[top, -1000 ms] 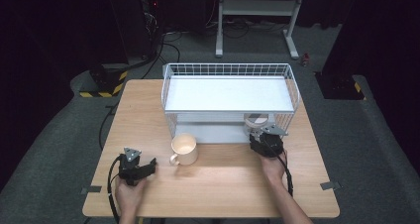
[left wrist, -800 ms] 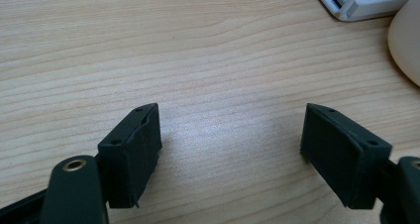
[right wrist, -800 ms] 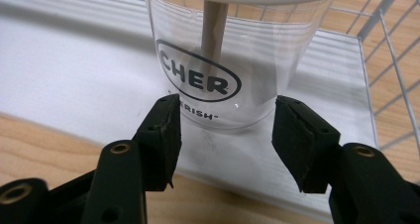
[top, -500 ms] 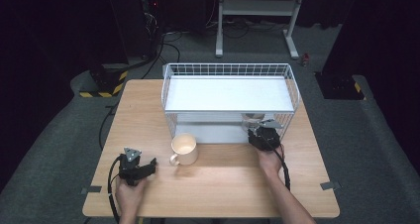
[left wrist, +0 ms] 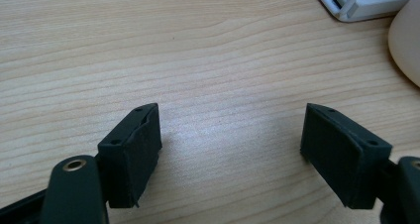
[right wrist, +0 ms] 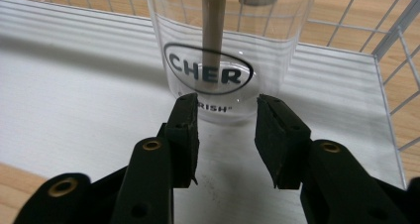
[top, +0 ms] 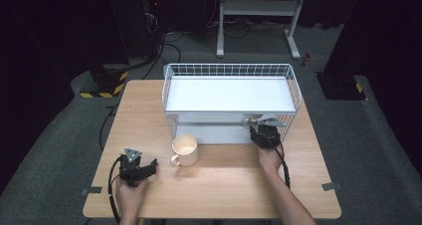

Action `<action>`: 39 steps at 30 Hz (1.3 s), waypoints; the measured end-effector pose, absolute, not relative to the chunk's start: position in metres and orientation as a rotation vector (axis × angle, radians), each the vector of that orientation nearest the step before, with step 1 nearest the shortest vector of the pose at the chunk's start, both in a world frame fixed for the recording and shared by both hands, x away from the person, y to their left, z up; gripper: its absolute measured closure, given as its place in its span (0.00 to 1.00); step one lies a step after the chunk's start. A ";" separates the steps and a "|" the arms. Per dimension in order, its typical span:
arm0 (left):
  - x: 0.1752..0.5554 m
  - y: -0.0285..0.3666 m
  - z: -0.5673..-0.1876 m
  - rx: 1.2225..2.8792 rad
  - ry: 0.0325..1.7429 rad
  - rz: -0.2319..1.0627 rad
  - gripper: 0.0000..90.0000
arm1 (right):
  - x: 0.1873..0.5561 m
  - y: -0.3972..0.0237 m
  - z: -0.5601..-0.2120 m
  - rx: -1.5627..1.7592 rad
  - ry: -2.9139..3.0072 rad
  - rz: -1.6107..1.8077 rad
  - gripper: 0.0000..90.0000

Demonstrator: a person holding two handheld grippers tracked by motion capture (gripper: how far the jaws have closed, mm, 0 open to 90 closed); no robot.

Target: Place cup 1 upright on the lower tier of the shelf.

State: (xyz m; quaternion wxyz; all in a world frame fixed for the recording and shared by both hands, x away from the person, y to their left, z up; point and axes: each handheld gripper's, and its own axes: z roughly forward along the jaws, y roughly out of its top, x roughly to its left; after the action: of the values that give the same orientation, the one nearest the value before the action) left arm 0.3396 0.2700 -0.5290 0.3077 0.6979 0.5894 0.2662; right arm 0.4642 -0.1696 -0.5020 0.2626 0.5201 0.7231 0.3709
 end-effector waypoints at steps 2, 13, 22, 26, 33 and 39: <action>0.339 0.270 -0.529 1.849 1.553 0.704 0.27 | 0.466 -0.169 -0.504 1.415 1.954 0.999 0.72; 0.339 0.270 -0.529 1.845 1.549 0.703 0.29 | 0.472 -0.169 -0.509 1.421 1.965 1.022 0.77; 0.339 0.270 -0.529 1.845 1.549 0.703 0.29 | 0.483 -0.165 -0.509 1.428 1.972 1.001 0.77; 0.339 0.270 -0.529 1.845 1.549 0.703 0.29 | 0.484 -0.165 -0.510 1.422 1.977 1.018 0.75; 0.339 0.270 -0.529 1.845 1.549 0.702 0.29 | 0.475 -0.165 -0.503 1.384 1.978 1.066 0.66; 0.339 0.269 -0.529 1.845 1.550 0.704 0.28 | 0.463 -0.165 -0.492 1.327 1.980 1.117 0.55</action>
State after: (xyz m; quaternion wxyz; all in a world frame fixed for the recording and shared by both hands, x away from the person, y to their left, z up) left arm 0.3393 0.2695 -0.5290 0.3103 0.6987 0.5868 0.2666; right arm 0.4633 -0.1653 -0.4924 0.2519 0.4879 0.7279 0.4106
